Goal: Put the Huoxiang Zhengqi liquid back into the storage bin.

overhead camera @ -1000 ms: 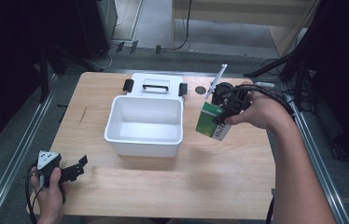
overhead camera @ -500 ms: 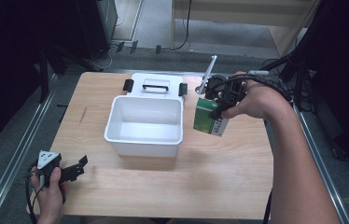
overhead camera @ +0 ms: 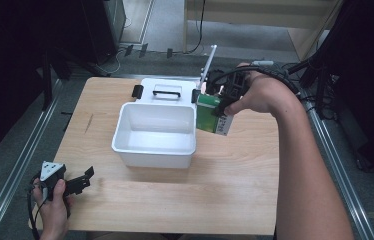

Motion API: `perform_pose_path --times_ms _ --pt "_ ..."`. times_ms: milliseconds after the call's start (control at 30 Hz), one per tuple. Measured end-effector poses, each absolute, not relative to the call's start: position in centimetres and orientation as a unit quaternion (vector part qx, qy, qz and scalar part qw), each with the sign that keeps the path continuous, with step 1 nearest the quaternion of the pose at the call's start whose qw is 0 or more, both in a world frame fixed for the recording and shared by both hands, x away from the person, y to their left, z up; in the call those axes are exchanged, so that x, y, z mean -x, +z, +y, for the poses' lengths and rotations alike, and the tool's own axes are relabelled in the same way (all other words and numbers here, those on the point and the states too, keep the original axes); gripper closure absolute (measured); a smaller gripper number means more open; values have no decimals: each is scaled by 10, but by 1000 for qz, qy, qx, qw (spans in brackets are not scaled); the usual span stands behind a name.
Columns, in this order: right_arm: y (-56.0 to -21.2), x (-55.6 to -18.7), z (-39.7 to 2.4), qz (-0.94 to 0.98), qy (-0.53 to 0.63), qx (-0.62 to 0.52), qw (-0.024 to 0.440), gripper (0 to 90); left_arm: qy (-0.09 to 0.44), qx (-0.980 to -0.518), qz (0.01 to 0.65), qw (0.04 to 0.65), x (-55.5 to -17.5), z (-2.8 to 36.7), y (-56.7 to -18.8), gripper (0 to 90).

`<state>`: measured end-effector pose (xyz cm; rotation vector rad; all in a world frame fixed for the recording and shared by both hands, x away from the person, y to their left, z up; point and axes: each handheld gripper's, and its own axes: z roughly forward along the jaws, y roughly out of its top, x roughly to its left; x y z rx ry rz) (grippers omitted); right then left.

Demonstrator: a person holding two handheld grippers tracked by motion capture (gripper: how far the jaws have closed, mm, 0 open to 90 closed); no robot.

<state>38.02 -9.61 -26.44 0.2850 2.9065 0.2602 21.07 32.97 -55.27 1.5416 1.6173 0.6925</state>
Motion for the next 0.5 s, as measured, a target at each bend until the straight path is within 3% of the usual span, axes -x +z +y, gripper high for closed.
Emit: perform_pose_path --times_ms 500 --pt "-254 -383 -49 988 89 -57 112 642 271 -607 635 393 -211 330 -553 0"
